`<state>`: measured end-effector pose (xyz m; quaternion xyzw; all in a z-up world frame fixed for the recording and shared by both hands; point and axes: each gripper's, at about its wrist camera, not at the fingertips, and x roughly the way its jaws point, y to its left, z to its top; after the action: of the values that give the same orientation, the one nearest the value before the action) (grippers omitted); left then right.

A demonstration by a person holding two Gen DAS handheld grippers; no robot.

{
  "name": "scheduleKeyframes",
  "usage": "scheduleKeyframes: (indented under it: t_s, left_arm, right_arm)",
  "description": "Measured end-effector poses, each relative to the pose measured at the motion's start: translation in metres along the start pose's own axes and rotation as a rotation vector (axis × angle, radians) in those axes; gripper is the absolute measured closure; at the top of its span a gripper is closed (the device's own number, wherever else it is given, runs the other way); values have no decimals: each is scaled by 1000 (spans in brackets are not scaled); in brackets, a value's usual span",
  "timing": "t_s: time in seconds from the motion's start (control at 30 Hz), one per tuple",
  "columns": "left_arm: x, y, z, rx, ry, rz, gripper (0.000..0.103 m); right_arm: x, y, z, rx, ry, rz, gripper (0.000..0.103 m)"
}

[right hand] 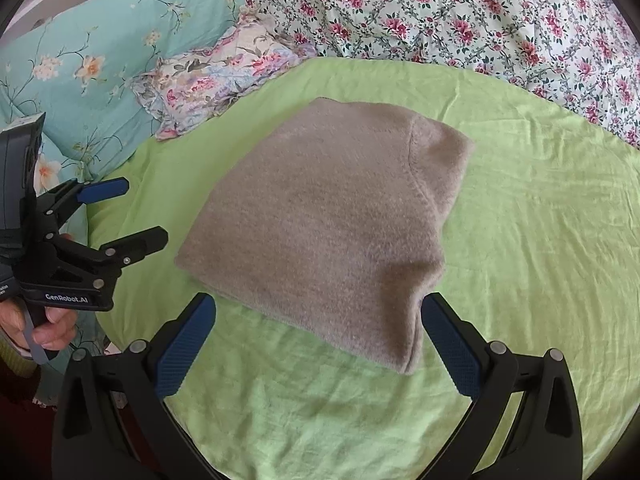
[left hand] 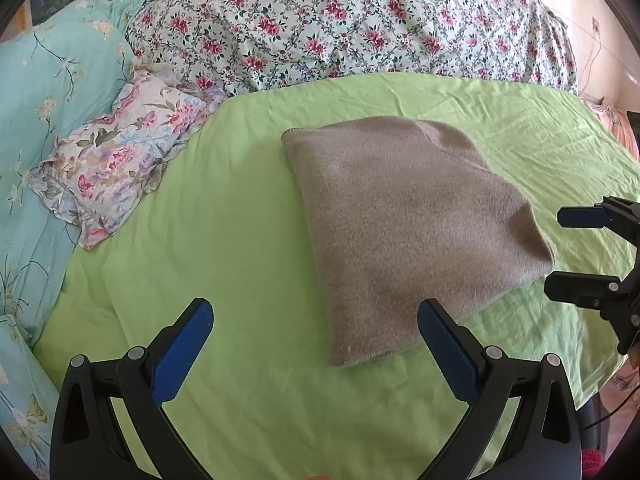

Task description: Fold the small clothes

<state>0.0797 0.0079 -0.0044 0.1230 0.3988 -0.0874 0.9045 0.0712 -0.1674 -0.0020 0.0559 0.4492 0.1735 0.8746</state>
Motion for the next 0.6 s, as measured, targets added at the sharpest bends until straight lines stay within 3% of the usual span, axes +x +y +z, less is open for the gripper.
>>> scheduleKeyframes:
  t_s: [0.6]
  left_arm:
    - [7,-3,11,-24,-1,-7,1]
  right_arm:
    - [7,2,14,1,-10,1,1]
